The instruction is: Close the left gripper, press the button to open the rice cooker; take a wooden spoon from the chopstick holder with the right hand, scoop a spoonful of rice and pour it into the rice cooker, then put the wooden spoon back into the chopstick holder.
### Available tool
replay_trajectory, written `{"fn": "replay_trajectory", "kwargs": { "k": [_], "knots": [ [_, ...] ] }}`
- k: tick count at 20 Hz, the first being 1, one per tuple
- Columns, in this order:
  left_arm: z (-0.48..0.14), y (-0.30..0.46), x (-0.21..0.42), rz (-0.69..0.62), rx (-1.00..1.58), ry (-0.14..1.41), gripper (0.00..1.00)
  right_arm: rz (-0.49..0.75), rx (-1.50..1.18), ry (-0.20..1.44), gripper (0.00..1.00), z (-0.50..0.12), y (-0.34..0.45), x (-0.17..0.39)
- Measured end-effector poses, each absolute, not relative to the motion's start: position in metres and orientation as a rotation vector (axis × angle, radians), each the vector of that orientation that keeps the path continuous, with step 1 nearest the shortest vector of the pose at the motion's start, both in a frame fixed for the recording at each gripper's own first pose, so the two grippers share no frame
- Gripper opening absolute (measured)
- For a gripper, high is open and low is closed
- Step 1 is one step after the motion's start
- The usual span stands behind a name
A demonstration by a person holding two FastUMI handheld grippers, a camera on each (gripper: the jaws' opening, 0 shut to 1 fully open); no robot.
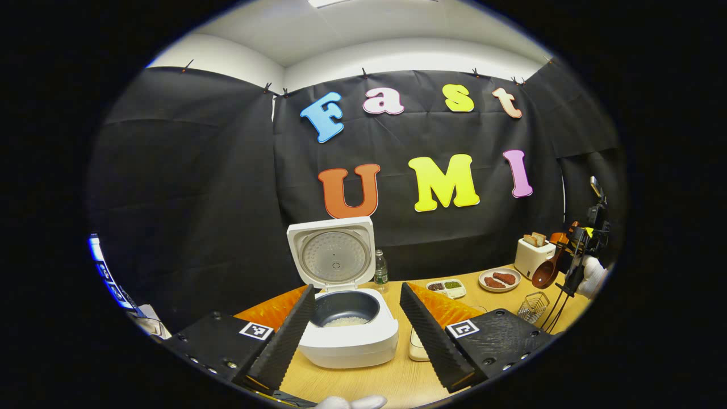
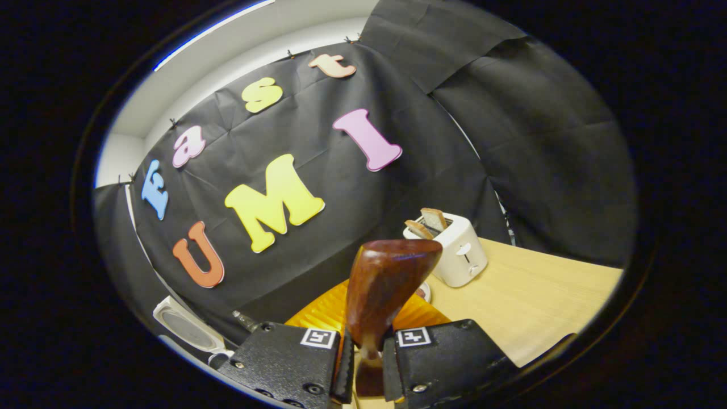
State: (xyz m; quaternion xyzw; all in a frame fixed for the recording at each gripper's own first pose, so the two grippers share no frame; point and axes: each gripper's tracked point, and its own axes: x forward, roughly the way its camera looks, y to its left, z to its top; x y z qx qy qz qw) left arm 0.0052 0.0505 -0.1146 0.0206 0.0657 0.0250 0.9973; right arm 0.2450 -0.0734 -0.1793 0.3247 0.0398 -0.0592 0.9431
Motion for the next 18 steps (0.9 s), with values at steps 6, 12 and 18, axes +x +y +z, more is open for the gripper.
{"fn": "replay_trajectory", "kwargs": {
  "k": [6,12,18],
  "knots": [
    [-0.115,0.032,0.009,0.04,0.056,0.145,0.95,-0.133,0.638,0.128,0.26,-0.216,-0.083,0.252],
    [-0.117,0.018,0.013,0.026,0.076,0.152,0.95,-0.158,0.611,0.193,0.26,-0.269,-0.089,0.254],
    [-0.121,0.009,0.016,0.013,0.086,0.162,0.95,-0.156,0.576,0.269,0.26,-0.316,-0.076,0.254]
  ]
}}
